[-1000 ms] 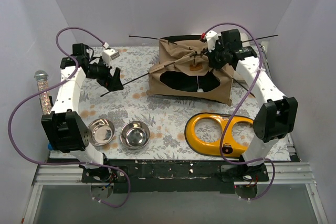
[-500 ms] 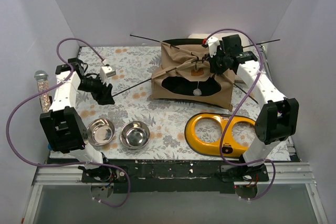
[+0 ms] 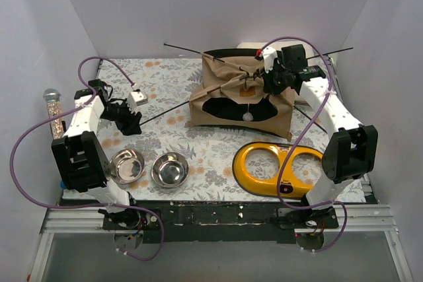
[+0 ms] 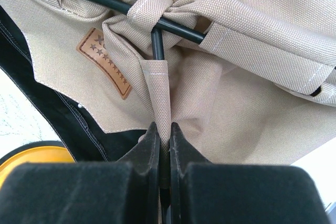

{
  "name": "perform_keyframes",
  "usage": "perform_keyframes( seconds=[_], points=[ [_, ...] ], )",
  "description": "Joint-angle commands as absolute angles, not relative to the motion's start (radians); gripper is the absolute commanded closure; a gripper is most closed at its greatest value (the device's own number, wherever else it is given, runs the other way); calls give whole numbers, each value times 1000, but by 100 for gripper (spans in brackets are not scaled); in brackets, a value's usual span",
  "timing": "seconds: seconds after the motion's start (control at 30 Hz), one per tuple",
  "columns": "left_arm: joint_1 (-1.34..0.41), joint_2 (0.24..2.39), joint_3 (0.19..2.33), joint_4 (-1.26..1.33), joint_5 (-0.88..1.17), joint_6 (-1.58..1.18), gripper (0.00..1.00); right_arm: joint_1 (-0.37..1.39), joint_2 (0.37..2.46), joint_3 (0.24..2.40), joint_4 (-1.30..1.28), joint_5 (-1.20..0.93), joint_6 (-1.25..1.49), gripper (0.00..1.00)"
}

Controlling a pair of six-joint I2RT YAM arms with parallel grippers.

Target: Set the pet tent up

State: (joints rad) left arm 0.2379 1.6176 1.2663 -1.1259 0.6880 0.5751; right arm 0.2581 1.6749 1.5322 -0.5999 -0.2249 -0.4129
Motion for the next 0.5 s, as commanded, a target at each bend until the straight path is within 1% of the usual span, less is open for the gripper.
perform_keyframes(
  seconds=[0.0,0.03,0.1,0.2,0.33,0.4,0.43,0.47],
  points=[
    [245,1589,1241,-1004,686,588,46,250,1615,1542,-534,-256,-397,99],
    [245,1580,1218,-973,669,584,44,249,1614,1539,-535,-256,-403,99],
    [247,1562,1195,-921,651,592,45,250,1611,1532,-534,-255,-408,99],
    [250,1575,1209,-951,640,623,60,247,1606,1525,-528,-259,-403,99],
    [255,1611,1270,-1048,669,632,89,245,1589,1506,-514,-334,-390,99],
    [255,1611,1313,-1081,719,612,96,245,1568,1474,-493,-389,-373,98],
    [253,1606,1334,-1092,754,592,99,248,1557,1454,-480,-423,-374,83],
    [255,1594,1354,-1094,793,565,100,253,1552,1438,-479,-455,-377,71]
  ],
)
